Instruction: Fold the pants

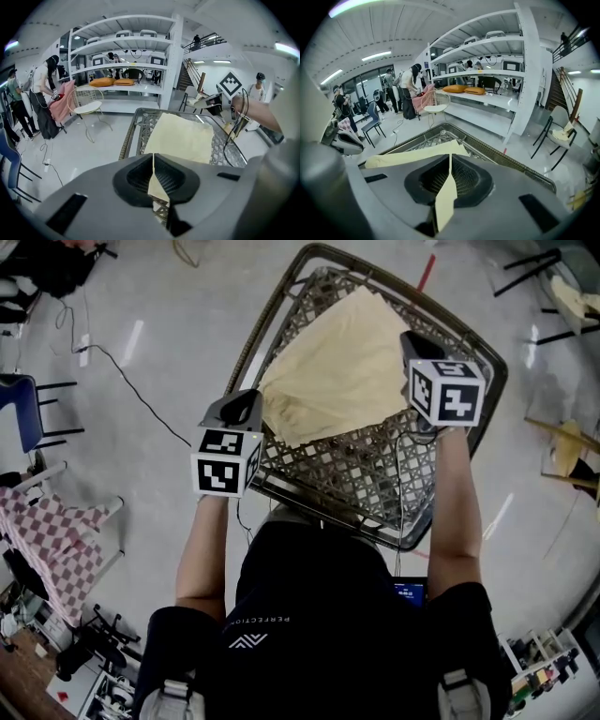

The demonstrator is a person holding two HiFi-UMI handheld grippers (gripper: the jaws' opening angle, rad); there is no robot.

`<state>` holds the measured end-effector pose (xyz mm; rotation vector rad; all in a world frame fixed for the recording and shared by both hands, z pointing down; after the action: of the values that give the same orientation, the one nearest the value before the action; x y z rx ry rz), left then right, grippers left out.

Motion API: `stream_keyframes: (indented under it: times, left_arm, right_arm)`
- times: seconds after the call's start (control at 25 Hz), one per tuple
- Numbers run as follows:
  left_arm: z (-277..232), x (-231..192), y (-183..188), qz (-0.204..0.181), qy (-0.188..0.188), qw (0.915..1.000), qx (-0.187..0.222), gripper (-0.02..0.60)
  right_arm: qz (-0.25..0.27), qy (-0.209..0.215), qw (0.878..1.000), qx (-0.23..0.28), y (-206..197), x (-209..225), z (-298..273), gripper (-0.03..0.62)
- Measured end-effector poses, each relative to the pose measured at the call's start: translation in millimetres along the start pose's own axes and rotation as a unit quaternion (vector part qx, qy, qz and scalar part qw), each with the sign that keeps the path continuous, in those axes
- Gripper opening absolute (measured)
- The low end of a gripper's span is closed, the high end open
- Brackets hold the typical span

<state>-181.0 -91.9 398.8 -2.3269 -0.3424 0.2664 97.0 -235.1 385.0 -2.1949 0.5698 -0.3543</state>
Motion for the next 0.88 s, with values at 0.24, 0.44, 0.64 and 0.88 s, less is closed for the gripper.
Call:
stream_keyframes:
  times: [0.24, 0.44, 0.64, 0.88]
  left_arm:
    - [5.9, 29.6, 2.0, -0.01, -0.022, 0.9996, 0.011, 0.015]
    - [12.8, 55.5, 1.4, -0.023, -0.041, 0.9988, 0.013, 0.014]
    - [21.3, 79.9, -4.5, -0.032, -0.058, 0.9977, 0.012, 0.014]
    - [36.5, 111.2, -20.3, -0.039, -0.062, 0.9973, 0.007, 0.014]
  right_arm:
    - [-0.013, 0.009, 1.0, 0.001, -23.4, -12.3, 31.1, 0.043]
    - [-0.029, 0.016, 0.999, 0.006, -39.3, -19.9, 59.9, 0.042]
    - [-0.039, 0.026, 0.999, 0.003, -62.7, -30.8, 88.1, 0.042]
    - [-0.049, 0.051, 0.998, 0.001, -94.7, -44.3, 119.6, 0.042]
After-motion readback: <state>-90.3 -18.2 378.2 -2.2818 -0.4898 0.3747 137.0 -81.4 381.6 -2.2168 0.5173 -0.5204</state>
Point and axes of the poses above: the fingertips, and each gripper's own axes: z backward along the fingers, x to its right, y out of its top, the point moved 6 cm from there along z, backward along the fingers, and after that the axes turned 6 degrees about x, right-handed, at the moved point
